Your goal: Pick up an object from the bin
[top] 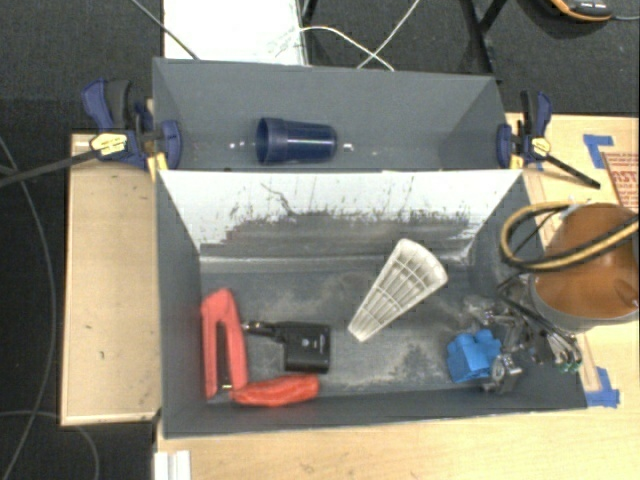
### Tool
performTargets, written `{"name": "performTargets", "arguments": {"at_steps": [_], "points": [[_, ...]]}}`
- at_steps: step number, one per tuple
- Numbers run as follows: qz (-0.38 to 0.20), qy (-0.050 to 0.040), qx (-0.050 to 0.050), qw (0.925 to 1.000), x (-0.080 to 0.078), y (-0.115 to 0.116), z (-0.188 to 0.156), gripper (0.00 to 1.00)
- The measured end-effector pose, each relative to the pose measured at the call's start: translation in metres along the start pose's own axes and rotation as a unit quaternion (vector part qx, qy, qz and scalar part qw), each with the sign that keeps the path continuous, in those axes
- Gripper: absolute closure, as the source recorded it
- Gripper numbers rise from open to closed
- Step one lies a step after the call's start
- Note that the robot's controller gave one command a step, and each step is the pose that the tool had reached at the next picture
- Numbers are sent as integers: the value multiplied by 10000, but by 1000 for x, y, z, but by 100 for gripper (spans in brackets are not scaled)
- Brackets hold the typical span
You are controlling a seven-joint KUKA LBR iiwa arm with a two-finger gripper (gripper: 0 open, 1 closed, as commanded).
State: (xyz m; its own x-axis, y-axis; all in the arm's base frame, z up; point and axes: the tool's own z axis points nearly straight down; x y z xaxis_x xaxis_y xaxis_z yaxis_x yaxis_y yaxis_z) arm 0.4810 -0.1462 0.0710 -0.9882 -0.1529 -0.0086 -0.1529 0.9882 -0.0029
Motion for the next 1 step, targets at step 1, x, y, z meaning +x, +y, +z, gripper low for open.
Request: {"name": "performTargets", "arguments": {"at_steps": [1], "points": [[-434,-23,-4,9991,-12,-3,-60,0]]}}
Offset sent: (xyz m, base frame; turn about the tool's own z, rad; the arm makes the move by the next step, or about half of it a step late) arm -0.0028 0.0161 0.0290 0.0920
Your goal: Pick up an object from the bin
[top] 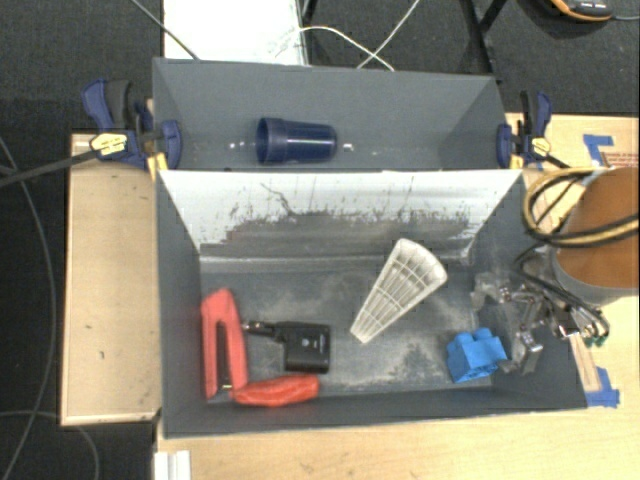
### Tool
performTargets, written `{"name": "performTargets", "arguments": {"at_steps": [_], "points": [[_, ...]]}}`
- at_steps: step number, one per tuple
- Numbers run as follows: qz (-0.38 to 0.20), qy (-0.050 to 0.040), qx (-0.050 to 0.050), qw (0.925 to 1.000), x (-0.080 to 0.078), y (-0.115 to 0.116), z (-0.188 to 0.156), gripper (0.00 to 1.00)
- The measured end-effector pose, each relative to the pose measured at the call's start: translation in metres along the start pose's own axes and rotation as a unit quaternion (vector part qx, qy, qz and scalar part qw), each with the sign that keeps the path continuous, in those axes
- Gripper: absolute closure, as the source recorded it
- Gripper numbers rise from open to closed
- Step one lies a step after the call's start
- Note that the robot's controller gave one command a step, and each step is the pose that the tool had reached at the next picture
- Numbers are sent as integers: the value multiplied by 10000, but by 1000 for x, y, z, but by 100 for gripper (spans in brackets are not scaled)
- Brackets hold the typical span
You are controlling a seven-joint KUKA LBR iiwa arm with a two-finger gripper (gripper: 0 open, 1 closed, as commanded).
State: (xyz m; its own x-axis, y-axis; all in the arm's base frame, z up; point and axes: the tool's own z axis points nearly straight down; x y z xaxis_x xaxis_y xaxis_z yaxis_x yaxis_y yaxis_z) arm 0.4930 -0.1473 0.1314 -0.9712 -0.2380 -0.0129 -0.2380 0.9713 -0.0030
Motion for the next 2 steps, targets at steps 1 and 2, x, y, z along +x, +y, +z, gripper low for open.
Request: {"name": "performTargets", "arguments": {"at_steps": [1,2], "points": [[885,48,-17,9961,10,21,31,0],[221,-32,7,9997,12,13,60,0]]}}
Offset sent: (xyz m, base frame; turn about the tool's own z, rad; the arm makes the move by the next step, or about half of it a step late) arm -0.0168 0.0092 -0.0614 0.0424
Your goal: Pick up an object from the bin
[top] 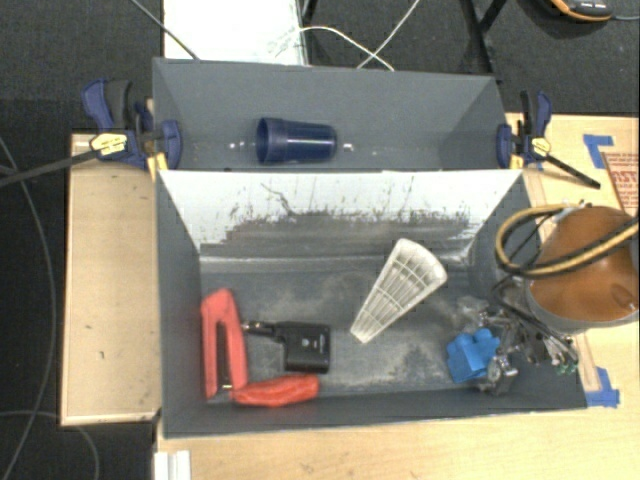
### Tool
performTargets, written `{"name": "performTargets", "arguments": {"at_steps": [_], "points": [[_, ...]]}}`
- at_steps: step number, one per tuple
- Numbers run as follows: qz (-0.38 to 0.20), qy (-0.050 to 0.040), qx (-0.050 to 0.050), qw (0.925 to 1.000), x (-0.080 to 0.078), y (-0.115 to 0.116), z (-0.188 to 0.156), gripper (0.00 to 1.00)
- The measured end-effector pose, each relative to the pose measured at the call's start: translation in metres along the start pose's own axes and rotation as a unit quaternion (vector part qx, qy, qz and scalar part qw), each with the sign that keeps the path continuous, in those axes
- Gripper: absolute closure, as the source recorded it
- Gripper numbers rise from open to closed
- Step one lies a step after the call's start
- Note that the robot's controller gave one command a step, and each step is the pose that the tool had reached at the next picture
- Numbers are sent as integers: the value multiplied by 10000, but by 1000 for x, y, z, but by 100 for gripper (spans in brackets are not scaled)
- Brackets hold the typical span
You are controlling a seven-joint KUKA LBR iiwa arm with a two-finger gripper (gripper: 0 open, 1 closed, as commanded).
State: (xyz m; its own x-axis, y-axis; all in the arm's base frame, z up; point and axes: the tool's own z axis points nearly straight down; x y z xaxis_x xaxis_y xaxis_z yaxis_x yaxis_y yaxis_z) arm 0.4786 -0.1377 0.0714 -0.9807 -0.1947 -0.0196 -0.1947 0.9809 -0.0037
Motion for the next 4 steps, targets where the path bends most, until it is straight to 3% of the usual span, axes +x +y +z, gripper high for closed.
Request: {"name": "performTargets", "arguments": {"at_steps": [1,4], "points": [[1051,53,-10,9944,-1,9,1,100],[1039,50,-10,9946,-2,9,-23,100]]}}
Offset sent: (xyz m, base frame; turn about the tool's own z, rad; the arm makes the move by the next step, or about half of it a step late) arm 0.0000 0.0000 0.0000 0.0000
